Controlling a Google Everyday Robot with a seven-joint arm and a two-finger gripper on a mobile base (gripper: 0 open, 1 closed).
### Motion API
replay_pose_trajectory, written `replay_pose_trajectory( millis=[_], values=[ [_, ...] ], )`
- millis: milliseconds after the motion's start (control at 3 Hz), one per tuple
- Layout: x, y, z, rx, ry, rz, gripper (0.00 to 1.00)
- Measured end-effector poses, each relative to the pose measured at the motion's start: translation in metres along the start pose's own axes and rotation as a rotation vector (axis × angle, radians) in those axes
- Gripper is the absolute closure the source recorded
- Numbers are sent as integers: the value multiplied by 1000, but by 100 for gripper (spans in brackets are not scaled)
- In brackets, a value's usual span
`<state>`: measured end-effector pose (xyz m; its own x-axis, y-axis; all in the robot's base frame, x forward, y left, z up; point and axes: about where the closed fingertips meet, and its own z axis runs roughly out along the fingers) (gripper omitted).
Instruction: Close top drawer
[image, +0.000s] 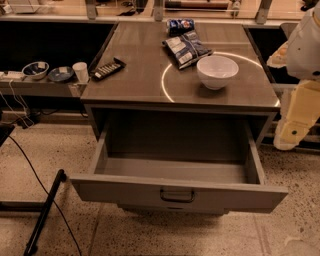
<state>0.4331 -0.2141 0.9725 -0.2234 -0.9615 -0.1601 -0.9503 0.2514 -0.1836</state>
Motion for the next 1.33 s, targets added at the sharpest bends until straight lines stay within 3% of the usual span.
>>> replay_pose_trajectory(
  millis=[667,1000,1333],
  values=[
    [-2,-2,7,7,-24,11,0],
    [-15,20,22,26,-93,-9,0],
    [-14,56,64,10,-160,-10,0]
  ],
)
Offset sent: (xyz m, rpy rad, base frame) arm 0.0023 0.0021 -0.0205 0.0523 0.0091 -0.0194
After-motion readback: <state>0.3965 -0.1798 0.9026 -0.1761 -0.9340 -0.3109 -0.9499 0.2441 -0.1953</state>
